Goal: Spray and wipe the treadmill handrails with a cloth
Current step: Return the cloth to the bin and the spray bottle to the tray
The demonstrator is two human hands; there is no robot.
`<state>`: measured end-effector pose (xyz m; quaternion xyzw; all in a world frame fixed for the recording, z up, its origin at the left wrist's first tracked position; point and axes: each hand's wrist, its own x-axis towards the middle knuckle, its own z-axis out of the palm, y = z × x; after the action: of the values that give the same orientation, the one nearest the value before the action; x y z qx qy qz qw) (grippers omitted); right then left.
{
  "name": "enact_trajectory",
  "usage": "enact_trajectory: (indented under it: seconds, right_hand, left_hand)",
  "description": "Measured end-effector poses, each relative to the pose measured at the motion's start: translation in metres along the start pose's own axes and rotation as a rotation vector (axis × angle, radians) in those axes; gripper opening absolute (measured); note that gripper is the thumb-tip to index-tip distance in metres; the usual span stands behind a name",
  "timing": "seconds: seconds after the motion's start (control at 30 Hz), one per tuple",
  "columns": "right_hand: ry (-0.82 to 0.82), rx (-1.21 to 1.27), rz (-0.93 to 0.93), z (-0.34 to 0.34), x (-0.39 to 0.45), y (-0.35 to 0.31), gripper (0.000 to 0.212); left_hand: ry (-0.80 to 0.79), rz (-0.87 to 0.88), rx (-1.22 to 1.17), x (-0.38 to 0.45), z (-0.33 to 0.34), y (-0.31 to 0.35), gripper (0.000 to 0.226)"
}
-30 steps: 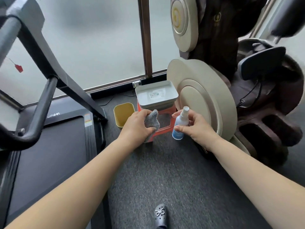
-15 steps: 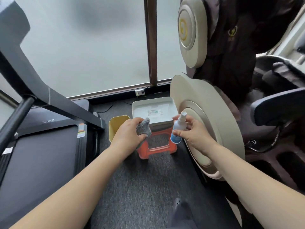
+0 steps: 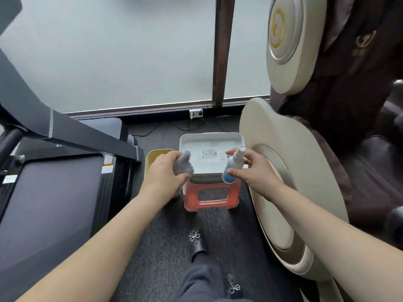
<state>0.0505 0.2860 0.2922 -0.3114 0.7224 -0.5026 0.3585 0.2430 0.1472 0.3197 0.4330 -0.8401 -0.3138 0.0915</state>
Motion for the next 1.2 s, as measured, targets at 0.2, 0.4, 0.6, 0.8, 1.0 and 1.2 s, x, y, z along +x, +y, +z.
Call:
enact_trajectory:
  seconds: [0.2,0.4,0.6,0.8,1.0,1.2]
  right_hand:
    - [0.030,-0.020,0.033,0.016,0.078,0.007,0.043]
    - [0.070,-0.053,0.074,0.031,0.141,0.027,0.048]
    - [0.085,-0.024,0.078,0.045,0.201,0.063,0.047]
    - [0.094,-0.036,0.117,0.069,0.257,0.144,0.047]
    - [0.050,-0.069,0.131,0.091,0.282,0.203,0.051]
    - [0.003,-0.136,0.153,0.089,0.289,0.221,0.046]
  left_hand:
    - [-0.024,-0.014,-0.012,0.084,-0.003,-0.017,0.048]
    - [-0.065,-0.042,-0.013,0.146,0.008,-0.037,0.047]
    - [-0.039,-0.075,-0.036,0.191,0.032,-0.061,0.043]
    - [0.046,-0.207,-0.101,0.223,0.067,-0.114,0.042]
    - [0.087,-0.298,-0.119,0.233,0.097,-0.155,0.041]
    - [0.075,-0.335,-0.061,0.233,0.108,-0.172,0.043]
